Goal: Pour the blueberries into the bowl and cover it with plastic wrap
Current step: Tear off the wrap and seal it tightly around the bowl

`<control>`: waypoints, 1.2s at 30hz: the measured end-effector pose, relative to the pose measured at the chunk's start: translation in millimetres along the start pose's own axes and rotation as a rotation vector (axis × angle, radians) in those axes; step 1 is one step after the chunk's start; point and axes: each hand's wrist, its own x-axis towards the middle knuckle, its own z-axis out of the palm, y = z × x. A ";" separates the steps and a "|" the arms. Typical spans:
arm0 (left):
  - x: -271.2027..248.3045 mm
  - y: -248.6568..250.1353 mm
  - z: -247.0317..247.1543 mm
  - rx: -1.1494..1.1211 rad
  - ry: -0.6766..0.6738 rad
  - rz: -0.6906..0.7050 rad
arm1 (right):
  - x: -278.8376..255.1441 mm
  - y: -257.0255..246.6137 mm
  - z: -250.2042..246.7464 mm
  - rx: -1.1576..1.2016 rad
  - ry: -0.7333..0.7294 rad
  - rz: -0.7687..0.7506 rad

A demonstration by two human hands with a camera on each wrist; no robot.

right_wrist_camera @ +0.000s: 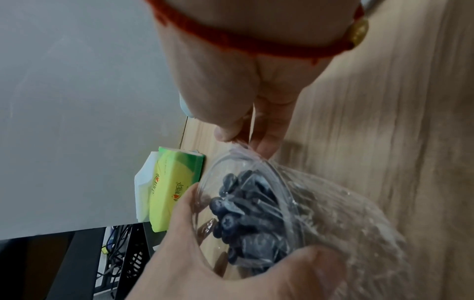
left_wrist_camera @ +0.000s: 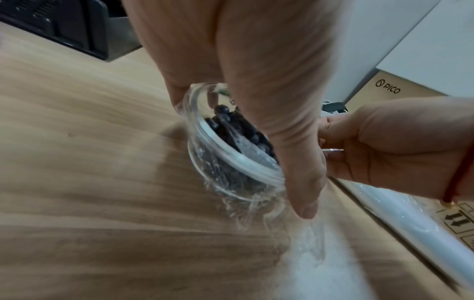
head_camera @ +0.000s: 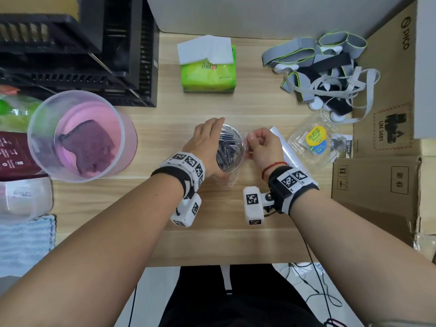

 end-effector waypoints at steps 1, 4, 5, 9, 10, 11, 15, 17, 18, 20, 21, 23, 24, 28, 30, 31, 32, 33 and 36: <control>-0.4 -0.2 -0.2 -0.014 0.005 -0.002 | -0.7 -1.1 0.4 0.008 -0.011 0.011; -0.4 0.1 0.4 -0.043 0.010 -0.003 | -0.7 -10.7 0.4 0.016 -0.106 0.053; 0.1 -0.1 1.0 -0.054 0.009 -0.006 | 0.5 -14.4 -0.3 -0.005 -0.136 0.049; 0.8 -3.3 2.4 -0.086 -0.008 -0.009 | 9.0 -15.6 -3.0 -0.087 -0.077 0.008; 0.5 -3.9 2.7 -0.091 -0.008 -0.006 | 10.7 -12.1 -2.4 -0.096 -0.052 0.012; 0.4 -4.4 2.8 -0.093 -0.003 -0.001 | 11.1 -9.6 -1.3 -0.094 -0.024 0.023; 1.4 -6.4 3.8 -0.096 0.011 0.008 | 9.4 -8.9 2.4 -0.015 0.074 0.123; 1.6 -6.4 4.1 -0.097 0.015 0.014 | 10.4 -7.7 1.9 -0.103 0.047 0.123; 1.8 -6.5 4.2 -0.096 0.016 0.017 | 10.6 -8.0 1.6 -0.156 0.024 0.109; 2.4 -6.5 4.7 -0.097 0.017 0.020 | 10.2 -10.5 0.4 -0.188 -0.016 0.090; 2.5 -6.8 4.9 -0.096 0.017 0.021 | 10.7 -11.4 0.1 -0.173 -0.036 0.082; 2.8 -7.7 5.7 -0.095 0.019 0.023 | 11.4 -15.2 0.0 -0.102 -0.045 0.054; 3.0 -8.2 6.1 -0.096 0.020 0.024 | 11.7 -17.1 0.1 -0.085 -0.045 0.028; 4.0 -8.4 6.5 -0.096 0.015 0.018 | 6.2 -25.1 2.3 -0.383 -0.132 -0.163; 4.8 -8.0 6.6 -0.090 0.007 0.009 | 4.0 -24.9 4.3 -0.541 -0.179 -0.256; 5.1 -7.8 6.7 -0.086 0.004 0.004 | 3.6 -24.8 4.6 -0.558 -0.194 -0.266; 5.4 -7.6 6.5 -0.084 0.002 0.000 | 4.2 -24.8 4.3 -0.547 -0.205 -0.264; 5.7 -7.7 6.3 -0.083 0.001 -0.004 | 5.1 -24.3 3.4 -0.540 -0.218 -0.256; 6.8 -9.0 4.8 -0.098 -0.004 -0.018 | 8.4 -23.7 0.2 -0.528 -0.188 -0.266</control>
